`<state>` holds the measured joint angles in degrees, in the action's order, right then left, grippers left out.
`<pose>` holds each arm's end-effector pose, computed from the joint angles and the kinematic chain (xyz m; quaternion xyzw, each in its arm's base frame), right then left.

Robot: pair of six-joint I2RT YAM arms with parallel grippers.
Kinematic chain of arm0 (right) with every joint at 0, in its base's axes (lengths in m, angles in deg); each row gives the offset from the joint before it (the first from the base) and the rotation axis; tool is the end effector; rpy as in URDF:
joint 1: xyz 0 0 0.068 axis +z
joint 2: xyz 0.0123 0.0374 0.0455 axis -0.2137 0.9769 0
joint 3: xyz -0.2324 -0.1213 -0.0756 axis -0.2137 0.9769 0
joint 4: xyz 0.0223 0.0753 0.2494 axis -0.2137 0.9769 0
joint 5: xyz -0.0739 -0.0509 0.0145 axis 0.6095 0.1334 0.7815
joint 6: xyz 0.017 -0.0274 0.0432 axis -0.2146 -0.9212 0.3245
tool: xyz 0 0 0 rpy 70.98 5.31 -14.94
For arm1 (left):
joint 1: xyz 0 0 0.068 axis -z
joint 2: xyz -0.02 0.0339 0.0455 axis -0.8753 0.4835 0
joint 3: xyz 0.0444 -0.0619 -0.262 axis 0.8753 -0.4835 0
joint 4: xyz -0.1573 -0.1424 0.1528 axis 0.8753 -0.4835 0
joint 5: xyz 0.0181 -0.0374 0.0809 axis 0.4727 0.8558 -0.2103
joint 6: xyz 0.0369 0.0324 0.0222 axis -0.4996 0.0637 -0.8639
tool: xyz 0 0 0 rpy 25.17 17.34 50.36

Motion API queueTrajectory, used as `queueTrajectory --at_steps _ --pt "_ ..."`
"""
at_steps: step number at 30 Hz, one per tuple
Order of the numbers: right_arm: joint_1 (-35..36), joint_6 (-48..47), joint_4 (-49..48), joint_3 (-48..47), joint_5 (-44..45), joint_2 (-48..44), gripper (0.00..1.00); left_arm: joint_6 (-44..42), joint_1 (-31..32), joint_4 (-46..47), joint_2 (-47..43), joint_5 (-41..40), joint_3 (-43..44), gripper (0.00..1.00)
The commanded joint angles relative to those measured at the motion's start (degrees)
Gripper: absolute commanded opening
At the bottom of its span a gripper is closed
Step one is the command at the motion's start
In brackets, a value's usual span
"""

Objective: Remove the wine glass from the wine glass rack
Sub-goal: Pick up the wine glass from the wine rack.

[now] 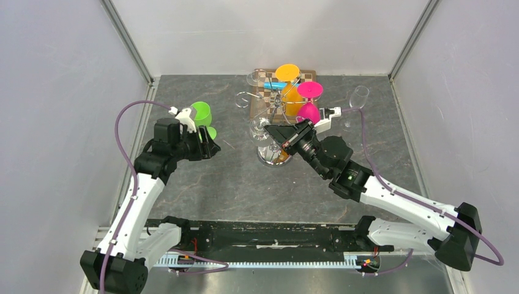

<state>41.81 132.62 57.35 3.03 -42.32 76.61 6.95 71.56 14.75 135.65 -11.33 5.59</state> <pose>0.1533 0.1950 0.3580 0.2033 0.6494 0.6013 0.4187 0.1871 -0.0449 0.3132 0.0012 0.8896 -0.2349 0.3917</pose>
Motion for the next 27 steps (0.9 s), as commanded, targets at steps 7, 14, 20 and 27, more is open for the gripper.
queueTrajectory --at_steps 7,14,20,27 --pt "0.08 8.26 -13.49 3.76 2.15 -3.1 0.0 -2.29 0.19 0.39 1.16 -1.07 0.3 0.64" --pt "0.08 11.85 -17.25 5.54 2.86 -3.44 0.0 -2.46 0.16 0.04 2.01 -2.07 0.37 0.63" --pt "0.12 14.1 -18.66 5.11 2.12 -2.5 0.0 -2.46 0.19 -0.05 2.43 -2.59 0.48 0.63" --pt "0.09 15.49 -18.49 2.62 1.67 0.23 0.0 -2.33 0.19 -0.04 2.53 -3.19 0.4 0.63"
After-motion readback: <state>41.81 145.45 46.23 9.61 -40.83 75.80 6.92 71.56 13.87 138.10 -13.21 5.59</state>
